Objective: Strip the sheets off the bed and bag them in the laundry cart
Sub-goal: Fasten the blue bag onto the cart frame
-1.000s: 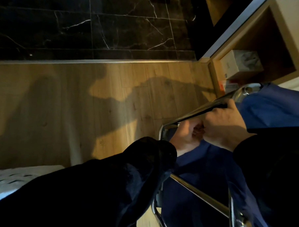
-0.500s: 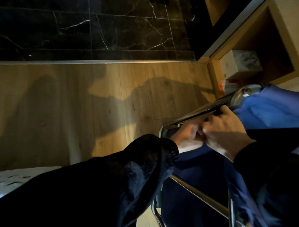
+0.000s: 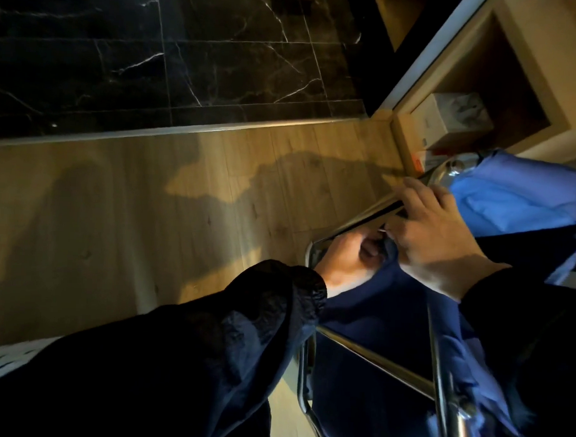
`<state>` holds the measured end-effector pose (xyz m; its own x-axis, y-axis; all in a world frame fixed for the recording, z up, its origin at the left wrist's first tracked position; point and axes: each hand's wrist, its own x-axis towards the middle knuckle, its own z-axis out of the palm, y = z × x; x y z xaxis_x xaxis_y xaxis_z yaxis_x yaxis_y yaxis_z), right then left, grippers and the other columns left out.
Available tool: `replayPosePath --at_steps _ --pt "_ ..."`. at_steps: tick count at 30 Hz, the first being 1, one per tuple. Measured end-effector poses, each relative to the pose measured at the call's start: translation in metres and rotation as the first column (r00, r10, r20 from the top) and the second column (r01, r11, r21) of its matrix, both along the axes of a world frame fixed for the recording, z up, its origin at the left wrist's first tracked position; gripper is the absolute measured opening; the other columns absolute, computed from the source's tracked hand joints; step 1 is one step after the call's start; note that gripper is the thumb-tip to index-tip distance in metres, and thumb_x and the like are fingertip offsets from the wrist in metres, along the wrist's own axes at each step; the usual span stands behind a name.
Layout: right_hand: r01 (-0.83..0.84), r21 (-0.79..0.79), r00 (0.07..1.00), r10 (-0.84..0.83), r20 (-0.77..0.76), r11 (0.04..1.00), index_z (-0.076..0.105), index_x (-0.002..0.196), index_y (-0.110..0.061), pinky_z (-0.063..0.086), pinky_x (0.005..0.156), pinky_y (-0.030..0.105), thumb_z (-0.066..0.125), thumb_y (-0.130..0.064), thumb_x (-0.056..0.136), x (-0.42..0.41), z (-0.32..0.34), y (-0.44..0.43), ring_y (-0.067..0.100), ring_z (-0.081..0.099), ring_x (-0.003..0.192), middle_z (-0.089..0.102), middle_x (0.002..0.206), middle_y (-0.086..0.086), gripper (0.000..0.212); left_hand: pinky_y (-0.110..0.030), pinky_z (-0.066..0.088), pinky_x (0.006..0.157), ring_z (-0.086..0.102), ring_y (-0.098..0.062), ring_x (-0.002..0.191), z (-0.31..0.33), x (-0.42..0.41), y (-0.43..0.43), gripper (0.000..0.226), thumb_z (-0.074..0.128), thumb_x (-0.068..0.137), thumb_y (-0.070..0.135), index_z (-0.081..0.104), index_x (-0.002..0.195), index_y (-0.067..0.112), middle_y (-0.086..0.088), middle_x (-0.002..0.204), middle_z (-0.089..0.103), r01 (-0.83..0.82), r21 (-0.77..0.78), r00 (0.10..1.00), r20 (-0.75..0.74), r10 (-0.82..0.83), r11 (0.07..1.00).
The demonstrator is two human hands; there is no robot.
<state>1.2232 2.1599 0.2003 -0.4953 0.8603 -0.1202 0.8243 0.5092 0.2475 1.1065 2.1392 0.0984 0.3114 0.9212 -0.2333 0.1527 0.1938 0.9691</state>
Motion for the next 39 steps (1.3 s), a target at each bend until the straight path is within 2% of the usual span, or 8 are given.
replayPosePath --at_steps 4,8,12,16,22,28,33,39 --pt "0.278 -0.021 0.898 -0.267 -0.348 0.960 0.066 0.093 -0.001 0.030 0.105 0.061 0.053 -0.017 0.083 -0.005 -0.009 -0.018 0.047 0.034 0.129 0.039 0.137 0.031 0.023 -0.030 0.050 0.074 0.064 -0.017 0.078 0.016 -0.004 0.007 0.023 0.054 0.082 0.004 0.063 0.099 0.017 -0.001 0.082 0.065 -0.027 -0.005 1.000 -0.012 0.027 1.000" --pt "0.519 -0.280 0.322 -0.488 -0.811 0.807 0.064 0.105 0.009 0.024 0.107 0.016 0.050 -0.011 0.095 -0.018 0.002 -0.023 0.033 0.037 0.131 0.035 0.139 0.021 0.026 -0.015 0.048 0.060 0.059 0.001 0.064 0.052 -0.002 0.015 0.019 0.052 0.089 -0.004 0.059 0.096 0.012 -0.003 0.081 0.062 -0.103 -0.027 0.991 0.087 0.105 0.994" --pt "0.563 -0.384 0.151 -0.548 -0.823 0.732 0.074 0.099 -0.009 0.026 0.096 0.009 0.060 -0.013 0.093 -0.020 0.017 -0.028 0.018 0.047 0.118 0.048 0.127 0.012 0.016 -0.025 0.052 0.067 0.063 -0.016 0.080 0.093 0.002 0.021 0.020 0.052 0.088 -0.002 0.061 0.098 0.013 -0.012 0.090 0.068 -0.038 0.059 0.988 0.154 0.029 0.998" --pt "0.518 -0.585 -0.269 -0.530 -0.804 0.625 0.075 0.090 -0.005 0.043 0.064 0.006 0.064 -0.007 0.090 -0.014 0.038 -0.026 0.020 0.060 0.082 0.064 0.094 0.018 0.011 -0.050 0.055 0.071 0.066 -0.024 0.082 0.120 0.009 0.027 0.021 0.052 0.082 -0.002 0.060 0.100 0.005 -0.021 0.092 0.069 0.112 0.000 0.989 0.100 -0.111 0.994" --pt "0.346 -0.762 -0.682 -0.410 -0.605 0.548 0.074 0.090 0.003 0.055 0.058 0.031 0.065 -0.007 0.089 -0.010 0.053 -0.042 0.023 0.066 0.067 0.073 0.084 0.018 0.013 -0.023 0.054 0.059 0.066 -0.005 0.070 0.150 0.023 0.024 0.035 0.046 0.085 -0.020 0.059 0.090 0.012 -0.002 0.083 0.068 0.312 -0.020 0.949 0.051 -0.310 0.950" --pt "0.424 -0.728 -0.705 -0.309 -0.639 0.538 0.076 0.083 -0.007 0.046 0.052 0.024 0.065 -0.009 0.090 -0.004 0.054 -0.062 0.016 0.060 0.059 0.070 0.073 0.009 0.013 -0.040 0.056 0.073 0.069 -0.033 0.086 0.147 0.039 0.016 0.039 0.049 0.075 -0.010 0.073 0.091 0.016 -0.014 0.089 0.073 0.378 0.114 0.926 -0.062 -0.373 0.919" --pt "0.340 -0.737 -0.725 -0.337 -0.601 0.584 0.056 0.123 -0.019 0.055 0.075 0.029 0.057 -0.004 0.094 0.001 0.055 -0.085 0.010 0.067 0.083 0.068 0.109 0.009 0.033 -0.014 0.041 0.044 0.056 -0.001 0.046 0.151 0.046 0.006 0.032 0.054 0.090 -0.005 0.057 0.063 0.011 -0.002 0.056 0.058 0.244 0.224 0.959 -0.200 -0.200 0.943" --pt "0.548 -0.645 -0.234 -0.643 -0.729 0.533 0.056 0.127 -0.018 0.041 0.087 0.020 0.063 -0.014 0.086 0.004 0.048 -0.137 0.011 0.059 0.107 0.067 0.115 -0.002 0.042 -0.023 0.045 0.045 0.050 -0.009 0.041 0.154 0.071 0.001 0.018 0.058 0.090 0.000 0.061 0.076 0.011 0.001 0.045 0.054 0.247 0.091 0.962 -0.143 -0.233 0.965"
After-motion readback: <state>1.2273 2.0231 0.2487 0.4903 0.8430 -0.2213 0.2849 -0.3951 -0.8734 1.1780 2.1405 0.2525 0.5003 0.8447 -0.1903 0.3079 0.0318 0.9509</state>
